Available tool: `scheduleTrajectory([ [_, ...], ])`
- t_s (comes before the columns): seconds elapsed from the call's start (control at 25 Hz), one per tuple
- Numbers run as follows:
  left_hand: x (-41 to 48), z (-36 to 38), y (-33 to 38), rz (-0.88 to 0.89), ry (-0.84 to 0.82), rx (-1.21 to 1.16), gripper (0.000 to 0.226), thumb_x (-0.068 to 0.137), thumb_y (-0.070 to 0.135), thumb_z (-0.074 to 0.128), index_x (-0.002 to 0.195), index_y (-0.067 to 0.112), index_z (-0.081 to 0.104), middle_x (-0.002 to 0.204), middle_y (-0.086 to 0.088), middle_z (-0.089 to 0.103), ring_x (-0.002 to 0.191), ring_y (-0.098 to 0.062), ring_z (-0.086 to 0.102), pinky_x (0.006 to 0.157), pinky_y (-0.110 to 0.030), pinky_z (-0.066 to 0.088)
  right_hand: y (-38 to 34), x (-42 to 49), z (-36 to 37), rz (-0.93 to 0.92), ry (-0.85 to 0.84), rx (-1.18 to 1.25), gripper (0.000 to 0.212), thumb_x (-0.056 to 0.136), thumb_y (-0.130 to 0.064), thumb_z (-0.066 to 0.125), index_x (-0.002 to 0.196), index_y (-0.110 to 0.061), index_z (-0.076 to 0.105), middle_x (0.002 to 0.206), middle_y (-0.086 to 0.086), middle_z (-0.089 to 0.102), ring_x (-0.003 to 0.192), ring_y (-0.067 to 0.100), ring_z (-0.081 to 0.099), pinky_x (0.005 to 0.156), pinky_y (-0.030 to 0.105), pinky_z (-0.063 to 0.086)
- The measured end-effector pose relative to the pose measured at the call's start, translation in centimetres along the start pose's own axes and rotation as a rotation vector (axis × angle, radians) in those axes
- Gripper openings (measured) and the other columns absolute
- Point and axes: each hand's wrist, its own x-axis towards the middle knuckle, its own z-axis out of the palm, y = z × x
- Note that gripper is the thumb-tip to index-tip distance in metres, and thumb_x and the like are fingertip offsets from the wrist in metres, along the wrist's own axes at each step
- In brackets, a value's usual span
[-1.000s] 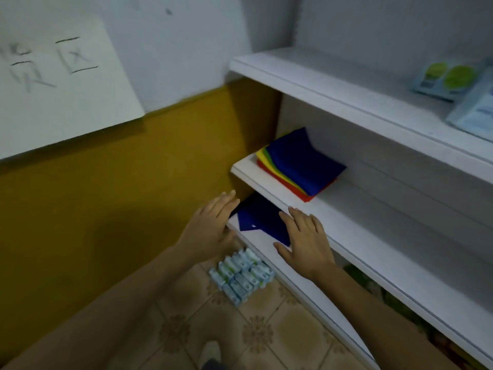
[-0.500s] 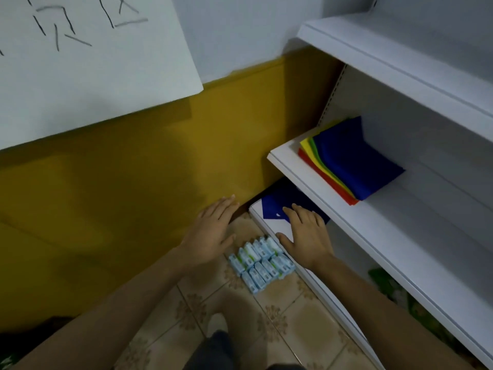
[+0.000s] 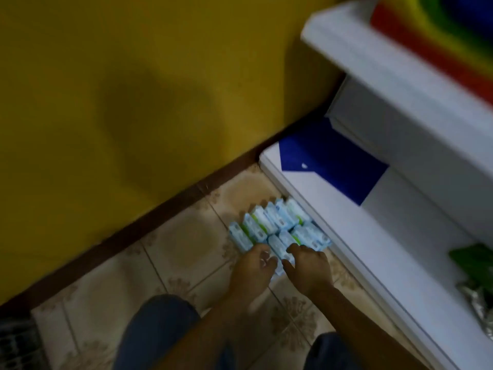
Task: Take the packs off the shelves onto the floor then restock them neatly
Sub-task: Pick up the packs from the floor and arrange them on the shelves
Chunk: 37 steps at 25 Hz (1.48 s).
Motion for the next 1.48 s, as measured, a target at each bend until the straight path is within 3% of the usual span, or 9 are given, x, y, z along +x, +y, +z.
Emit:
scheduleTrajectory([
  [0.12,7.0,7.8,-9.1,-0.259,0.011,-0.143,0.042,0.086,0.031,0.065,0.121,0.010,0.057,0.124,-0.008,0.060,0.111,-0.023,0.058,0.084,-0.023,0.041,2.6,4.8,11.4,0.051,-0.019,0.020,0.032,0.097,-0.042,0.041,0.123,-0.024,0.048,0.109,0.002,0.066,0.100,0.023,0.062,0.093,0.032,0.040],
  [0.24,11.1,11.8,-14.6,-0.327,0.054,-0.038,0.043,0.098,0.030,0.052,0.136,0.013,0.045,0.135,-0.007,0.051,0.125,-0.023,0.049,0.084,-0.019,0.031,5.0,8.0,18.8,0.087,-0.017,0.029,0.034,0.096,-0.046,0.040,0.122,-0.024,0.044,0.099,0.004,0.068,0.092,0.027,0.063,0.087,0.035,0.043],
  [0.36,13.9,14.5,-17.7,-0.366,0.104,-0.112,0.043,0.095,0.038,0.056,0.128,0.012,0.054,0.125,-0.007,0.061,0.114,-0.026,0.058,0.088,-0.024,0.040,6.3,9.4,23.2,0.050,-0.025,-0.047,0.038,0.097,-0.046,0.039,0.125,-0.020,0.041,0.103,0.005,0.068,0.093,0.027,0.065,0.081,0.035,0.047],
  [0.52,14.7,16.4,-19.5,-0.351,0.101,-0.058,0.028,0.096,0.027,0.054,0.117,0.010,0.061,0.116,-0.007,0.063,0.107,-0.026,0.058,0.090,-0.032,0.045,6.2,8.6,24.2,-0.064,0.050,-0.058,0.024,0.099,-0.026,0.039,0.120,-0.017,0.046,0.103,0.006,0.068,0.088,0.026,0.067,0.069,0.031,0.045],
  [0.72,12.6,16.9,-18.2,-0.328,0.122,0.016,0.013,0.094,0.025,0.054,0.095,0.016,0.065,0.102,-0.005,0.066,0.089,-0.021,0.061,0.082,-0.033,0.050,6.3,7.0,24.1,-0.050,0.041,0.091,0.032,0.099,-0.037,0.040,0.124,-0.017,0.042,0.111,0.006,0.063,0.088,0.025,0.065,0.072,0.034,0.053],
  [1.08,9.7,8.7,-13.4,-0.021,0.152,0.369,0.016,0.093,0.022,0.055,0.078,0.019,0.051,0.097,-0.007,0.060,0.086,-0.019,0.055,0.075,-0.032,0.043,4.1,9.1,22.9,-0.104,0.053,-0.197,0.027,0.098,-0.016,0.042,0.124,-0.012,0.047,0.114,0.007,0.066,0.100,0.025,0.066,0.075,0.034,0.051],
  [1.24,8.3,4.1,-7.9,0.134,0.155,0.404,0.020,0.090,0.022,0.058,0.073,0.015,0.051,0.084,0.000,0.059,0.074,-0.016,0.054,0.063,-0.029,0.042,4.2,7.8,20.4,-0.156,0.303,0.131,0.015,0.085,-0.021,0.061,0.096,-0.013,0.064,0.101,0.008,0.059,0.091,0.026,0.059,0.068,0.034,0.046],
  [1.36,7.2,3.2,-5.6,0.241,0.147,0.338,0.021,0.089,0.019,0.059,0.071,0.013,0.051,0.072,0.003,0.053,0.065,-0.017,0.049,0.057,-0.029,0.034,4.5,5.5,18.2,0.041,0.556,0.752,0.013,0.075,-0.014,0.070,0.074,-0.014,0.057,0.087,0.003,0.053,0.082,0.020,0.052,0.068,0.032,0.042],
  [1.48,6.2,4.3,-3.4,0.351,0.109,0.184,0.020,0.093,0.024,0.055,0.078,0.012,0.058,0.080,-0.003,0.061,0.078,-0.020,0.059,0.068,-0.031,0.044,3.0,3.5,14.7,0.109,0.647,1.278,0.020,0.080,0.000,0.066,0.069,-0.008,0.051,0.072,0.000,0.055,0.072,0.018,0.056,0.067,0.037,0.048],
])
